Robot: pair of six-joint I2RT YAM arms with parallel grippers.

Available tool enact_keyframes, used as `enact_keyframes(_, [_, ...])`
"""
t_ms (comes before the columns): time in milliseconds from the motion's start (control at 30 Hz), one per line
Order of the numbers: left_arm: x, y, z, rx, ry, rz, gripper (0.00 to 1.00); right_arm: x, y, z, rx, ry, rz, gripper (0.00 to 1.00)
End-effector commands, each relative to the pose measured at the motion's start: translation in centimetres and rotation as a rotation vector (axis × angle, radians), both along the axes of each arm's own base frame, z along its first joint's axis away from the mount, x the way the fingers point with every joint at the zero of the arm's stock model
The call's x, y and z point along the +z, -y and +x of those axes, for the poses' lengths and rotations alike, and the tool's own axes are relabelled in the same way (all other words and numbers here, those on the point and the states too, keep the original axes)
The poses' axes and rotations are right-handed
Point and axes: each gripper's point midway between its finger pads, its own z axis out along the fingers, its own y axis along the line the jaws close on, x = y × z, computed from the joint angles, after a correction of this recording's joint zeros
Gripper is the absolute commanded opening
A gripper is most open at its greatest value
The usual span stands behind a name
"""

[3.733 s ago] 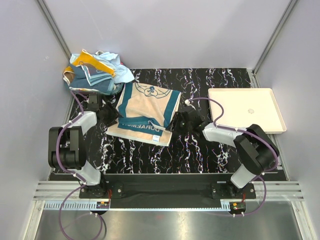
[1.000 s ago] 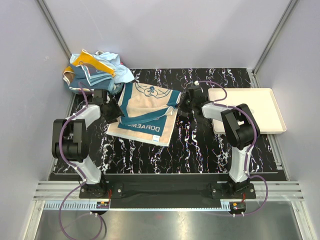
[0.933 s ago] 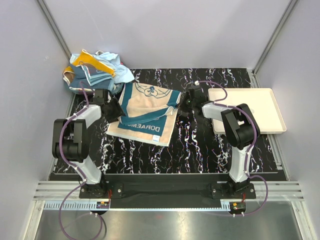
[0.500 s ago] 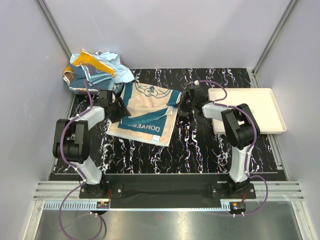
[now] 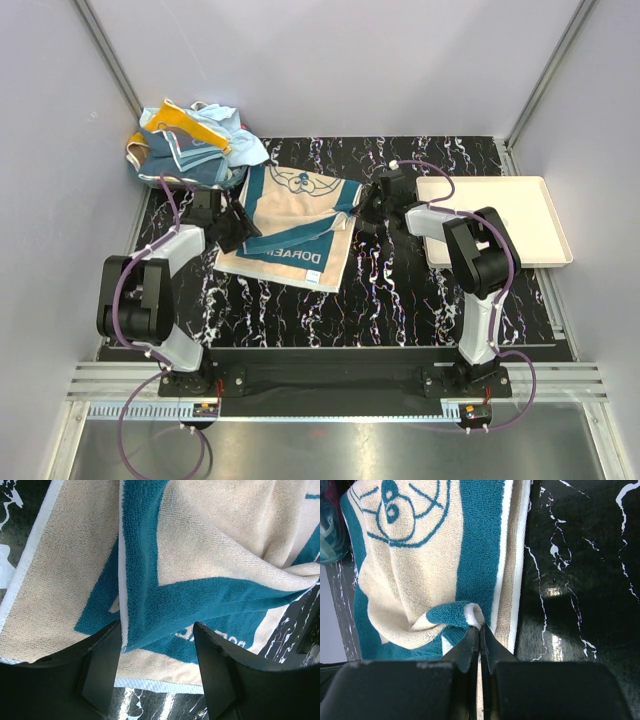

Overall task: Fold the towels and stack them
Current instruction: Fold the towel

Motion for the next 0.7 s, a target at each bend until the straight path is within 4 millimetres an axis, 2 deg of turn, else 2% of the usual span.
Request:
enact_keyframes(0, [1.8, 0.4, 0.8, -0.01, 0.068, -0.023, 0.62, 2.0, -0.1, 0.8, 0.017, 0.067, 0.021, 0.0])
enact_keyframes(467, [-1.2, -0.4, -1.5, 0.051, -0.044, 0.006, 0.49, 1.4, -0.1, 0.2, 0.026, 0.054, 0.027, 0.0])
enact_keyframes(667, [-1.4, -0.5, -1.9, 0.058, -0.052, 0.011, 0.46, 1.4, 0.0, 0.0, 0.028, 0.054, 0.025, 0.0])
